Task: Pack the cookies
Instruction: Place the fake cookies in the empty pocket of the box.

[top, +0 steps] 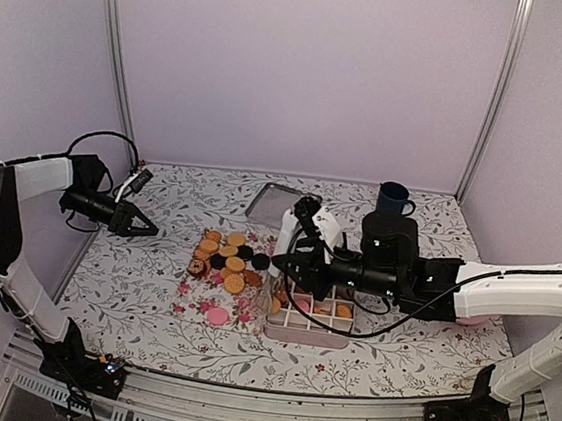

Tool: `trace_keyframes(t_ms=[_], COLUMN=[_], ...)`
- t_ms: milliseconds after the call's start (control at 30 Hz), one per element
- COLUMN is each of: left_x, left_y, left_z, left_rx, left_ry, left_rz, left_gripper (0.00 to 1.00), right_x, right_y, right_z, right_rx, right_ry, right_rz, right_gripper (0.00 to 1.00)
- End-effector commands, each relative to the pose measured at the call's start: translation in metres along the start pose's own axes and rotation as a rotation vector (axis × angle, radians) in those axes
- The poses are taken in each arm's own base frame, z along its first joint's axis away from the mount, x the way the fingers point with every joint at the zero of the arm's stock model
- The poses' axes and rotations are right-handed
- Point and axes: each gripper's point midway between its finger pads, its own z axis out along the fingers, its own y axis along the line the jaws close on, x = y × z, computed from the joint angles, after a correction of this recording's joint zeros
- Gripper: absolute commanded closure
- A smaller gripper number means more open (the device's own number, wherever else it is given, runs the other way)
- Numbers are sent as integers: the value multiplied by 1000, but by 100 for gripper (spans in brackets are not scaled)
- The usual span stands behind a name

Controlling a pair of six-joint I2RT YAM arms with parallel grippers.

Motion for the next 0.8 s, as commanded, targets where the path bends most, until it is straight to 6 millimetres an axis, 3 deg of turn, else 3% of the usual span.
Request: trace_keyframes(t_ms=[0, 500, 767], left_x=[-1, -1, 1], left_y=[-1, -3, -2], left_z=[-1, -2, -2], left_rx=[17, 19, 19], left_ry=[-12, -11, -5], left_rz=[-7, -10, -8], left_gripper=[46, 46, 46], right_x=[-7, 12, 14], right_y=[-3, -10, -9], right_z=[-9, -2, -2], right_rx=[15, 54, 44], right_ry=[-30, 7, 14], right_rz=[53, 50, 51], right_gripper=[71, 67, 58])
